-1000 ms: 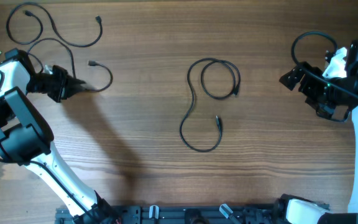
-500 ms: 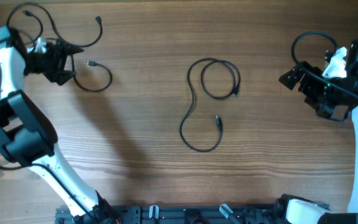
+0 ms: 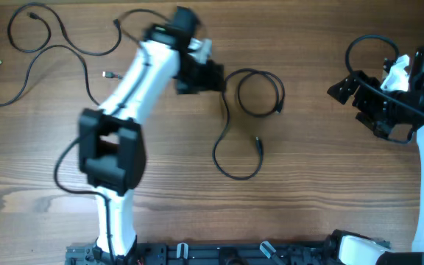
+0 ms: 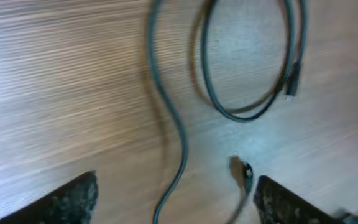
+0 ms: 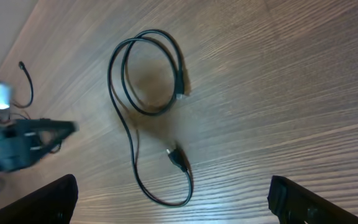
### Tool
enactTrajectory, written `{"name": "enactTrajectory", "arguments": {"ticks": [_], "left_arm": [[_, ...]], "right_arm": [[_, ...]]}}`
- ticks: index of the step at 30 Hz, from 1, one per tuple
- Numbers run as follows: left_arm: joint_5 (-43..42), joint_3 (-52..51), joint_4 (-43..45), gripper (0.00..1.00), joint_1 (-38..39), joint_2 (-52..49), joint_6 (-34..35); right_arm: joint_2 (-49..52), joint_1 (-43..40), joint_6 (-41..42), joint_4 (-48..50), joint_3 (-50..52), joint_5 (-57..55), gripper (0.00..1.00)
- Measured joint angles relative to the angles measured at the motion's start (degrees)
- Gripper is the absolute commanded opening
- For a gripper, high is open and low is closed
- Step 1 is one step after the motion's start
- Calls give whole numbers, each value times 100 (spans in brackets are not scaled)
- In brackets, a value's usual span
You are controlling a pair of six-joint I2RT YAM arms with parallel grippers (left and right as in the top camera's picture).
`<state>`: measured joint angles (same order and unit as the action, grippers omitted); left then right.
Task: Untangle cables
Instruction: 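Reach the left gripper to the last center cable and grasp it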
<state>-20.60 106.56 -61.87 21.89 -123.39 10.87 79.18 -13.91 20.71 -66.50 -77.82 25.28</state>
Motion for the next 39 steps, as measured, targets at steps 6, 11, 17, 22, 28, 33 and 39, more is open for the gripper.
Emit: {"name": "enactTrajectory", "arguments": {"ticks": [6, 11, 17, 22, 28, 33, 39], "left_arm": [[962, 0, 382, 66, 828, -188, 503], [1296, 0, 208, 54, 876, -273, 1117], [1394, -286, 553, 56, 979, -409, 1412], [1471, -396, 691, 29, 1150, -704, 1513], [1502, -398, 925, 4, 1147, -831, 1545], [1519, -398, 944, 4, 1137, -839, 1534], [1521, -367, 859, 4, 1008, -337, 1534]], "right_arm": [[0, 0, 0, -37, 0, 20, 100], [0, 0, 0, -63, 0, 22, 100], [0, 0, 2, -35, 0, 22, 100], [0, 0, 2, -70, 0, 22, 100], [0, 0, 0, -81, 0, 22, 100], [0, 0, 0, -83, 0, 22, 100], [0, 0, 0, -85, 0, 22, 100]]}}
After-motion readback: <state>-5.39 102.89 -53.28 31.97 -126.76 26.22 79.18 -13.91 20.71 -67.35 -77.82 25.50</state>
